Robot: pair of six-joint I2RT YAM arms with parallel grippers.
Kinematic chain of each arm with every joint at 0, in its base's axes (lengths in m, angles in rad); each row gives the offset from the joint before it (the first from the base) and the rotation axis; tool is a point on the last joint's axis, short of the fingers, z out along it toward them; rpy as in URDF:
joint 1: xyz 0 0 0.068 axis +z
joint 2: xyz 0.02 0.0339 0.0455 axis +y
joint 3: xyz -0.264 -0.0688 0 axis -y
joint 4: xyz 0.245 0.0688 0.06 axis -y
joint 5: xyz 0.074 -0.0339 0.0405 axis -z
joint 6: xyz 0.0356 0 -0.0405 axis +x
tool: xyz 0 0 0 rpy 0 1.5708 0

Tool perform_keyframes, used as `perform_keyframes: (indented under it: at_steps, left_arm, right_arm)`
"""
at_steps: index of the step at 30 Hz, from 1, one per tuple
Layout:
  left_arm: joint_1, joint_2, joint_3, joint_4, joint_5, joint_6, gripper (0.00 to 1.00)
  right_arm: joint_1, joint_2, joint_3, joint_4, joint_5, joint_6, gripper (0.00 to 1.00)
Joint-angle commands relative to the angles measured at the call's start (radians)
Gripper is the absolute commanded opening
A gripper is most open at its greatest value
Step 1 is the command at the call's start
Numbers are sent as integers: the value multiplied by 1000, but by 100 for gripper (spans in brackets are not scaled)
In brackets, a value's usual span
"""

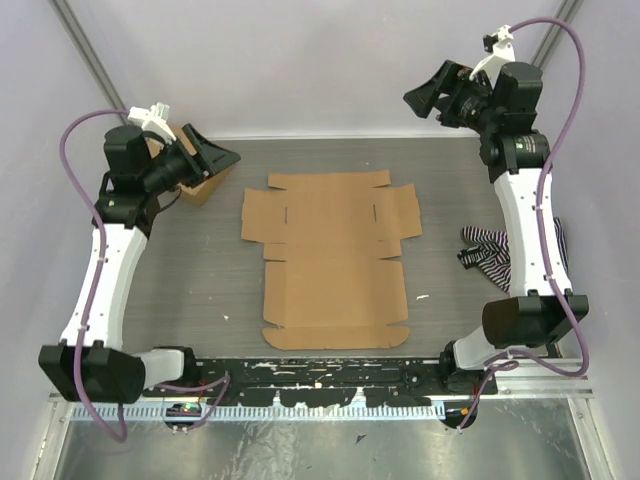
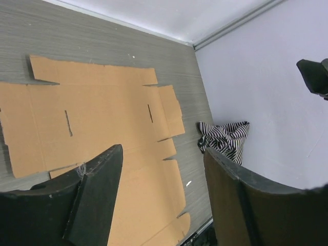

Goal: Fold the paper box

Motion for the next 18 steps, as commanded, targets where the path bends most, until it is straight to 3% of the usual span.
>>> perform_keyframes:
  at_steps: [1, 3, 8, 18]
  left_arm:
    - [3, 93, 115, -25, -30, -3, 72]
    - [1, 139, 156, -67, -69, 5, 73]
    - [-19, 271, 273, -167, -104, 27, 69]
    - [-104, 514, 467, -290, -233, 68, 68]
  right_arm:
    - [-3, 43, 71, 15, 61, -30, 95]
    - [-4, 55, 64, 17, 83, -42, 100]
    - [-4, 126, 64, 15, 82, -54, 100]
    - [-3, 422, 259, -193, 159, -37, 83]
